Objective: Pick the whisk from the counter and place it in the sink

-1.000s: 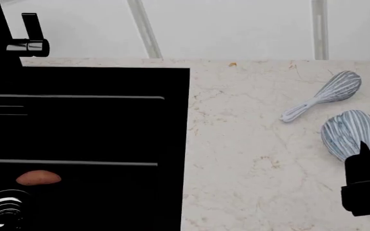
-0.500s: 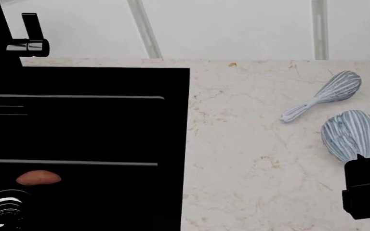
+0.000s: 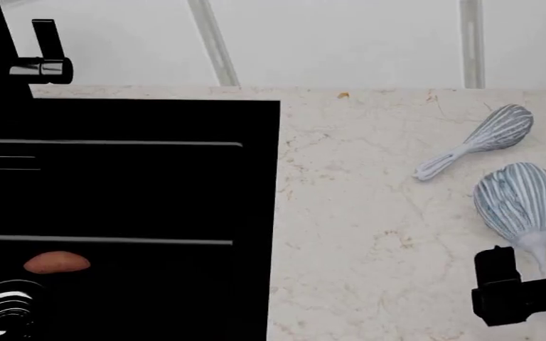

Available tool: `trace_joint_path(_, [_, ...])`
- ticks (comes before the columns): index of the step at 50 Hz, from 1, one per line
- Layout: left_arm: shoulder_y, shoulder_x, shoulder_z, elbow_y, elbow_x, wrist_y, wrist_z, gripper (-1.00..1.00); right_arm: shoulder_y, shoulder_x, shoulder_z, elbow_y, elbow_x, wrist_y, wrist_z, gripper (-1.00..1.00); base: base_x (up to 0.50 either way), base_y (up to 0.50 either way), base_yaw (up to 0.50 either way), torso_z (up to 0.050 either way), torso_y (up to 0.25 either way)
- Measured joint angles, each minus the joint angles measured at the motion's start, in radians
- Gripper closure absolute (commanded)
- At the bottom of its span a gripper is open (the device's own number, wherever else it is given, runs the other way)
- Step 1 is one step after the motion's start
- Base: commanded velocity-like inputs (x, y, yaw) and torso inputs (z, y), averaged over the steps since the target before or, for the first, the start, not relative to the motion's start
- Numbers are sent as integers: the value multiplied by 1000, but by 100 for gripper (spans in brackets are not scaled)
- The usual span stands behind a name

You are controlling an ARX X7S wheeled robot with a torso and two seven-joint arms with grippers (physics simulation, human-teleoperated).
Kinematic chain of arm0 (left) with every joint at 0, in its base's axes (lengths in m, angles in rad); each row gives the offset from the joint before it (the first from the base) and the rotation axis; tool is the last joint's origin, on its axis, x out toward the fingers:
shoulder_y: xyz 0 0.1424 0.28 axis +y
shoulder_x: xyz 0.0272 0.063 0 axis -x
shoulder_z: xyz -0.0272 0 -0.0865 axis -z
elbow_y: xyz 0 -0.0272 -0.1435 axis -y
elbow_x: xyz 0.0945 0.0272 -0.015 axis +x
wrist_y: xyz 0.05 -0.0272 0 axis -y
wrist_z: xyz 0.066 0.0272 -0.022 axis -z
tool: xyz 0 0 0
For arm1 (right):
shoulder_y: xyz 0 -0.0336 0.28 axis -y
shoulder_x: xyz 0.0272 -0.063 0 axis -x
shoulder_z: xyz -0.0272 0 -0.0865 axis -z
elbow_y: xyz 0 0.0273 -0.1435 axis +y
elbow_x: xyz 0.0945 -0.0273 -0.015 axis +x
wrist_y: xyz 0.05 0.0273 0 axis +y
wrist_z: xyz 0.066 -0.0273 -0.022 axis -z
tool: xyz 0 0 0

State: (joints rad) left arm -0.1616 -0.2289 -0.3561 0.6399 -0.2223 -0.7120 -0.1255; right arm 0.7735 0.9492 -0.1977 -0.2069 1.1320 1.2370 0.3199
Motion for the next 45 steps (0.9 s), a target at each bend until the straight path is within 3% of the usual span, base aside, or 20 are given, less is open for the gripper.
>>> trace_joint_path(19, [20, -6, -2, -8, -3, 10, -7, -100, -162, -15, 13, 20, -26, -120, -24, -100, 0, 0, 0, 0, 0])
trace_joint_path(20, [21, -7, -2, -8, -3, 10, -8, -100, -167, -16, 16, 21, -28, -127, -27, 100, 0, 0, 3, 0, 0])
trace_joint_path(45, [23, -18, 9, 1, -7, -1, -23, -100, -187, -27, 46, -40, -11, -178, 0, 100, 2, 0, 3, 0, 0])
